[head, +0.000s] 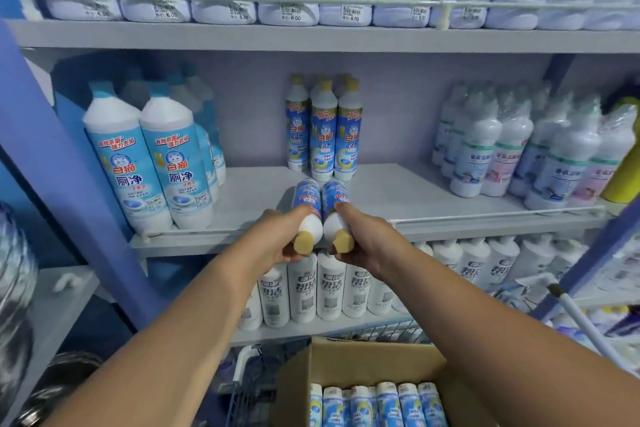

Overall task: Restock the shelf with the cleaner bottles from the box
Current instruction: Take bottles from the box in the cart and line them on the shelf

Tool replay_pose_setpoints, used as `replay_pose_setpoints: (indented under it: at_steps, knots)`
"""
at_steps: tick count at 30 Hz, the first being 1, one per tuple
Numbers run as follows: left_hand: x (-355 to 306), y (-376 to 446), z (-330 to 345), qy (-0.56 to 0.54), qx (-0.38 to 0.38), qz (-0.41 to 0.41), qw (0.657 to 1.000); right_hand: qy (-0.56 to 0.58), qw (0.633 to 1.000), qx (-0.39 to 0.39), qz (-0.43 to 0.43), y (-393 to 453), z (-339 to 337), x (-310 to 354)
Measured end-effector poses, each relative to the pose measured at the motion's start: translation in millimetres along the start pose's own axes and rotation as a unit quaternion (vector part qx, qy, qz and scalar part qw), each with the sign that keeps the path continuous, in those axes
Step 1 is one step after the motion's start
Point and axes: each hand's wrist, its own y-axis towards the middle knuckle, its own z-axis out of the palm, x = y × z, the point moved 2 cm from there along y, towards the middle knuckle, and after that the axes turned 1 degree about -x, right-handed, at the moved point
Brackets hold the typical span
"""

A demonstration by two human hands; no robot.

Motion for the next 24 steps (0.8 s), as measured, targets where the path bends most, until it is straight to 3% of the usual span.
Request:
replay_pose_setpoints:
  at_steps: [6,9,12,18,24]
  knots:
    - [0.9,-15.9,-2.5,0.040,0.046,0.064,0.996,-0.114,0.989,0.054,-0.078,-7.6,-13.2,-2.5]
    - [8.4,-26.4,-10.4,0.103,0.095,0.135,0.981,-0.180,0.965,0.124,-0.145,-12.1,-25.2,-7.8]
    - [19.0,-24.7,-15.8,0.094,0.156,0.184,0.966,-0.236,0.933,0.178,-0.205,-10.8,-34.9,-13.7]
    - [18.1,-16.0,-15.2,0.208,0.040,0.272,0.939,-0.326,0.883,0.086,-0.326,5.0,-35.5,-17.3]
    - [4.5,-1.4,-18.8,0.121,0.051,0.296,0.946,-0.387,0.840,0.031,-0.379,13.8,-36.7,2.2]
